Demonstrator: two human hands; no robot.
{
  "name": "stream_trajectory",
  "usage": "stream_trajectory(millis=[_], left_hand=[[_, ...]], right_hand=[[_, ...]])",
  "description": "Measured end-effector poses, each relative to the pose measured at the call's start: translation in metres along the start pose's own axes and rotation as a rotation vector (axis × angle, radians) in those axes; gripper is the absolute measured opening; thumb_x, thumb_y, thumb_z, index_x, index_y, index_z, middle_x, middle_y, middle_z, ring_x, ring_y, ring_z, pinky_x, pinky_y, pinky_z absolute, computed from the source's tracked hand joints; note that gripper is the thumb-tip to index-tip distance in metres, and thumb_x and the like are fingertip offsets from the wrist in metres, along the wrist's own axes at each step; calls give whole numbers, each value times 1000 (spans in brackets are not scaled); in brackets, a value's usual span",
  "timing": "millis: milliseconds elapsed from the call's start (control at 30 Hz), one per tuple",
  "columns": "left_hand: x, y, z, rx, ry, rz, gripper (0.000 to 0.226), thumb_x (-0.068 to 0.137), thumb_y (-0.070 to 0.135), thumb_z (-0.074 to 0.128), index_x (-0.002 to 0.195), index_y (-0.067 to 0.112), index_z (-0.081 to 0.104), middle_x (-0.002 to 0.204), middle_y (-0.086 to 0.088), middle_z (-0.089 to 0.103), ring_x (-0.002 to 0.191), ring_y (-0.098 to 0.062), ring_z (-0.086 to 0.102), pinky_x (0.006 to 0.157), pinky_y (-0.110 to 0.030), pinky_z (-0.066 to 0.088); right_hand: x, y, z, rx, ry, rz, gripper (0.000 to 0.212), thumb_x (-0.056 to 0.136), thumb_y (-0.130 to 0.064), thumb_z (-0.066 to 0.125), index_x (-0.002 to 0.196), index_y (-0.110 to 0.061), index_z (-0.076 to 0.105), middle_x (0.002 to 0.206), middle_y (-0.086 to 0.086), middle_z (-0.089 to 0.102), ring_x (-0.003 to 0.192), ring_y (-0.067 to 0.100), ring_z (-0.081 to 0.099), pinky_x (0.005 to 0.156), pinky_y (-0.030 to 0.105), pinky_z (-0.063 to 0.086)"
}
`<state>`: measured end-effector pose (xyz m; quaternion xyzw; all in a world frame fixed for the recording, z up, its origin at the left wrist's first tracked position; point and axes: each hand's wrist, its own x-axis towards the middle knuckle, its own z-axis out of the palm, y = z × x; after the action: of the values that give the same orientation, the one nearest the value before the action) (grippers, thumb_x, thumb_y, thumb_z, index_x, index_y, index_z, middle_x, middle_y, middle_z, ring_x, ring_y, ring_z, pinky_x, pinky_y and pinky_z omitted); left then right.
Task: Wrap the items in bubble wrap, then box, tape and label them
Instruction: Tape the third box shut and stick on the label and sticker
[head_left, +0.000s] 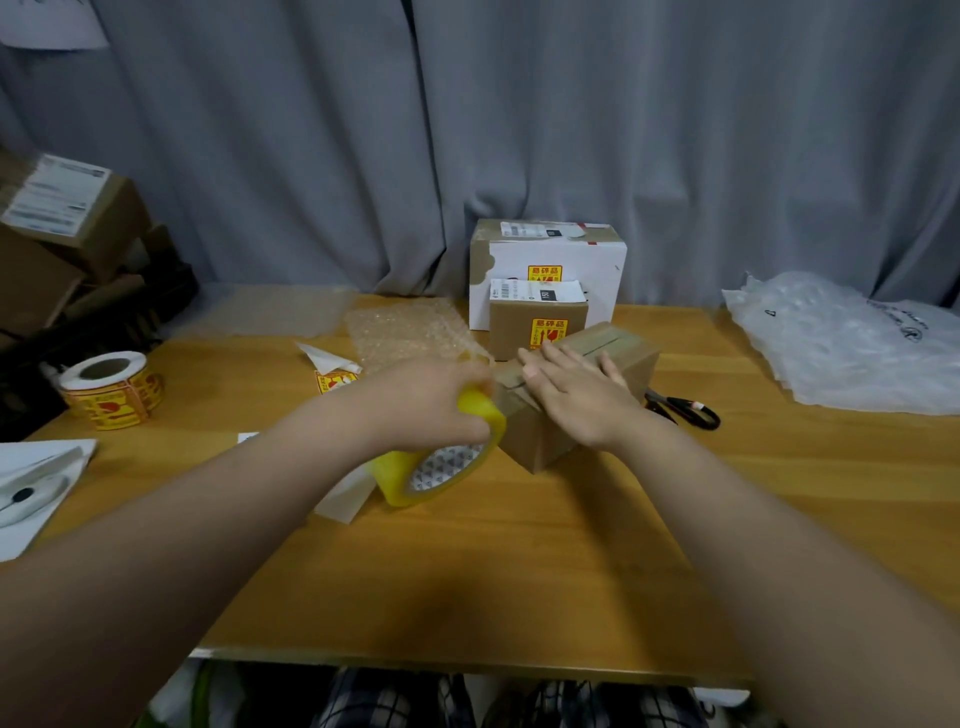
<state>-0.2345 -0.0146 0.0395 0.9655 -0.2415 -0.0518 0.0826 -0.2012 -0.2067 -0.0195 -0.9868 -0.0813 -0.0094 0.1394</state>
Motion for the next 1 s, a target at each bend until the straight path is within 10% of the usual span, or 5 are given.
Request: stream_trajectory(millis=[200,500,733,1000], left_hand=[[11,6,-12,240,-220,-43,50,90,49,49,139,38,39,126,-3,51,108,-20,51,81,-29,42],[1,-23,6,-87,192,60,47,82,47,65,125,32,53,120,5,59,105,-15,54,83,-27,42],[14,-21,-1,160,-1,-19,43,89,46,56,129,30,53,122,-2,57,107,-20,52,85,-31,45],[39,-5,5,111,137,67,42,85,46,58,124,30,59,114,-1,63,104,-20,55,77,-28,43]], right_hand=[[2,-10,1,-48,35,72,63,95,-65,11,151,-37,17,161,-5,6,148,13,3,115,53,-11],[14,-28,12,-216,83,171,71,95,-64,19,154,-25,10,161,9,6,149,24,2,117,53,-2],[26,-15,6,-197,100,201,63,97,-59,21,153,-29,15,161,8,10,148,24,6,118,51,-1],[28,-12,16,-268,176,172,77,91,-61,44,152,-23,17,159,15,14,148,30,8,117,52,1]])
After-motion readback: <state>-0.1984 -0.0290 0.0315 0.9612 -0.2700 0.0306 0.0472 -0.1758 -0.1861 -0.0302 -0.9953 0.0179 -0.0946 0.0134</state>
